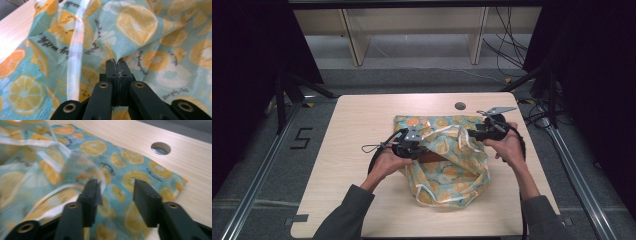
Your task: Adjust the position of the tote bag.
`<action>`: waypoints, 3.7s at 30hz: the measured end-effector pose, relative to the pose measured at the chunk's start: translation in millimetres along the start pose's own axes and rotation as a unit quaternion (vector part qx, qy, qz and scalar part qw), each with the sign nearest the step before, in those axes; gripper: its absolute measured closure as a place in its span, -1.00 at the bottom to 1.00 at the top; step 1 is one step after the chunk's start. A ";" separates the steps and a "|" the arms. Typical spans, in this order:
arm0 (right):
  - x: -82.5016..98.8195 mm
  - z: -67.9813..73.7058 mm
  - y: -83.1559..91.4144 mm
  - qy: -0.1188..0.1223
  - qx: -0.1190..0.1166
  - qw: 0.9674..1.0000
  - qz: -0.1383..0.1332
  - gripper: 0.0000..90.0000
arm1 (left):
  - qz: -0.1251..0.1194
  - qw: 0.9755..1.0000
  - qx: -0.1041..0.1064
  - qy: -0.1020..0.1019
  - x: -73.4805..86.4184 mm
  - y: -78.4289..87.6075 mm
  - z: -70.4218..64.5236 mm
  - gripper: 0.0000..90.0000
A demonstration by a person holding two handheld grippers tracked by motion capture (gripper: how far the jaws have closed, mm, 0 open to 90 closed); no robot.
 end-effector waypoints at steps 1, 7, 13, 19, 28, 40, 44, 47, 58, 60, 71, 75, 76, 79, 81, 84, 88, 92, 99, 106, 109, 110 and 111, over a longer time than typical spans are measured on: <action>-5.6 2.0 15.0 0.004 -0.005 1.000 -0.019 0.21 | -0.001 1.000 0.001 -0.004 -0.3 1.2 1.1 0.99; -5.4 50.4 54.8 0.039 -0.062 0.997 -0.028 0.19 | -0.002 1.000 0.003 0.006 -0.8 0.0 1.9 0.99; 12.8 86.4 38.9 0.083 -0.086 0.993 0.010 0.12 | -0.005 1.000 0.000 0.015 -1.5 2.0 1.6 0.99; 38.3 96.6 3.0 0.112 -0.048 0.991 0.063 -0.01 | -0.016 1.000 0.002 0.009 -3.9 7.5 3.3 0.99; 44.8 79.0 -15.0 0.155 -0.012 0.986 0.064 1.00 | -0.028 1.000 0.008 -0.009 -6.7 25.6 -14.6 0.99; -22.7 78.6 29.1 0.129 -0.018 0.991 -0.032 1.00 | -0.084 0.996 -0.024 0.029 -52.3 56.7 22.4 0.99; -20.5 53.6 -9.3 0.104 0.012 0.994 -0.005 0.83 | -0.036 0.996 -0.068 0.055 -36.8 30.3 63.0 0.99; -7.8 44.3 -24.4 0.081 0.014 0.996 0.016 0.65 | -0.011 0.993 -0.074 0.091 -18.9 14.7 86.9 0.99; 0.1 45.3 -10.7 0.076 -0.007 0.997 0.016 0.90 | -0.022 0.992 -0.066 0.104 -20.3 24.3 83.8 0.67; 1.8 45.2 -12.9 0.082 -0.010 0.996 0.025 0.95 | -0.056 0.994 -0.034 0.092 -43.6 42.2 55.3 0.54; -3.9 52.7 -15.0 0.076 -0.016 0.997 0.010 0.94 | 0.066 0.996 -0.021 0.050 -26.6 -15.6 34.8 0.82; -6.8 59.4 -2.7 0.091 -0.023 0.996 0.003 0.70 | 0.048 0.995 -0.030 0.077 -31.6 -21.8 51.9 0.97; -10.1 83.3 6.2 0.094 -0.065 0.993 -0.009 0.71 | 0.049 0.995 -0.029 0.078 -33.2 -21.9 55.3 0.97; -8.5 106.6 9.6 0.105 -0.104 0.989 -0.002 0.79 | 0.040 0.994 -0.021 0.098 -38.2 -25.1 60.3 0.97; -0.5 125.0 1.5 0.127 -0.111 0.985 0.020 0.88 | 0.045 0.994 -0.022 0.099 -38.8 -26.8 63.3 0.97; 13.4 155.0 -16.0 0.122 -0.145 0.981 0.047 1.00 | 0.051 0.993 -0.027 0.102 -37.2 -26.9 65.8 0.97; 33.6 180.4 -18.7 0.173 -0.184 0.964 0.082 1.00 | 0.046 0.991 -0.028 0.121 -35.9 -27.1 74.1 0.98; 63.7 210.6 -22.1 0.175 -0.210 0.954 0.125 1.00 | 0.050 0.989 -0.034 0.137 -29.0 -28.8 84.3 0.98; 96.2 225.7 -26.4 0.216 -0.235 0.933 0.165 1.00 | 0.043 0.982 -0.059 0.173 -16.7 -30.8 106.1 0.98; 38.2 192.2 3.5 0.179 -0.175 0.966 0.064 1.00 | 0.036 0.985 -0.046 0.163 -17.9 -30.2 98.2 0.97; 21.7 158.2 1.4 0.166 -0.107 0.979 0.048 1.00 | 0.037 0.985 -0.050 0.164 -20.8 -28.8 97.1 0.97; 23.3 150.3 -2.0 0.161 -0.107 0.979 0.058 1.00 | 0.036 0.985 -0.049 0.163 -21.0 -28.7 96.6 0.97; 26.4 141.0 -5.9 0.159 -0.097 0.980 0.066 1.00 | 0.037 0.985 -0.050 0.161 -20.9 -28.1 96.9 0.97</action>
Point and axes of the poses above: each handheld gripper's, and its own axes: y roughly backward along the jaws, x roughly out of its underside, z roughly to its left, the point moved 9 cm from there along -y, roughly forward along the jaws, and after that the axes turned 3 degrees about -z, right-handed, at the moved point
